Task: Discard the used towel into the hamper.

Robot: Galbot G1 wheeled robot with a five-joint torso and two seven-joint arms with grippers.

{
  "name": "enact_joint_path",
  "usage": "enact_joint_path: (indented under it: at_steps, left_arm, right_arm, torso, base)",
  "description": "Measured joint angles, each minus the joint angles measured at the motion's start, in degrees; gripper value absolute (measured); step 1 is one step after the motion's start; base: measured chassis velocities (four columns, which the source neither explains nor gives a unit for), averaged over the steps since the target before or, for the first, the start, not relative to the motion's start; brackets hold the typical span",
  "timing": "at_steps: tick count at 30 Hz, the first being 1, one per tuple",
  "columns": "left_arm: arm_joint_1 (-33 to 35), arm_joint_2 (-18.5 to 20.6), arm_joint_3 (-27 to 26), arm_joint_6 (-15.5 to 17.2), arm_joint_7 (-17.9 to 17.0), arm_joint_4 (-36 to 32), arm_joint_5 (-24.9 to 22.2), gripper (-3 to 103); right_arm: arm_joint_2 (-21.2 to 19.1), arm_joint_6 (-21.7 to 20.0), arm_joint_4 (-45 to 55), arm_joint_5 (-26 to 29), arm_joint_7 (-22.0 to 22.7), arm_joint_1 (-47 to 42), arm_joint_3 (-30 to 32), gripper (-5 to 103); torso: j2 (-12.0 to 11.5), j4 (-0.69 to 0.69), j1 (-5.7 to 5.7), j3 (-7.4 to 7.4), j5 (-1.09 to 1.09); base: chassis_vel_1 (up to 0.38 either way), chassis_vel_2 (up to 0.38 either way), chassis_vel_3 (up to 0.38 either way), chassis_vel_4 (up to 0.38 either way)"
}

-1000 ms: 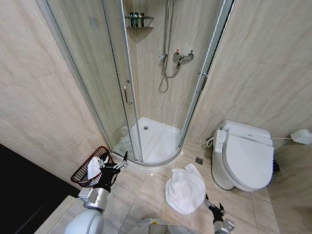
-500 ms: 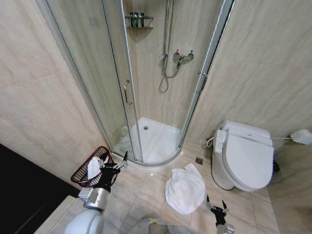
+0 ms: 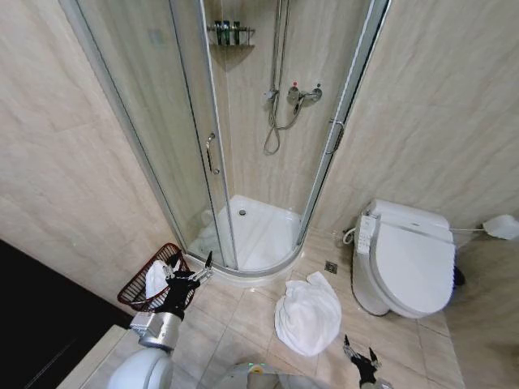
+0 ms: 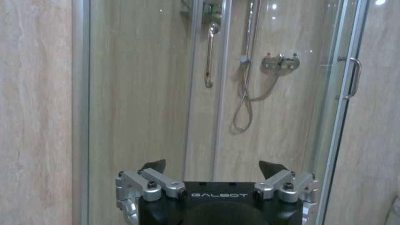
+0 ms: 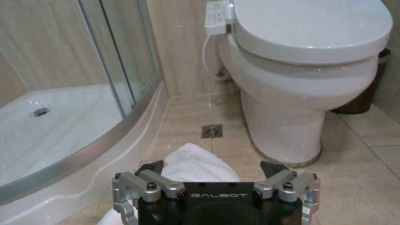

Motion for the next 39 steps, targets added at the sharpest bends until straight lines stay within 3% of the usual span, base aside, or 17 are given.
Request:
enact_joint_path:
  at_steps: [20,28,39]
  left_arm:
    - [0.0,0.0,0.0,0.0,0.0,0.0,0.0,100]
    - [0.0,0.0,0.0,0.0,0.0,0.0,0.0,100]
    - [0.0,0.0,0.0,0.0,0.0,0.0,0.0,100]
  right_arm:
    - [0.23,-0.27,-0.93,0.39,-1.41,-0.18,0.37,100]
    - [0.82,0.65,-1.58,-2.17,-1.2,0.12,0.41,100]
    - [-0.78,-1.76,-2.27,-1.8,-0.09,0.92,0.33,100]
  torso:
    - [0.0,0.0,0.01,0.0,-0.01]
    - [-0.06,0.0,0.0,-0.02,-0.01]
    - [-3.13,0.01,-1.4,-1.63,-0.01]
  base:
    - [-0.029,0.031,0.031,-0.028]
    - [-0.045,0.031,0.034,-0.025]
    - [0.0,0.0,0.0,0.0]
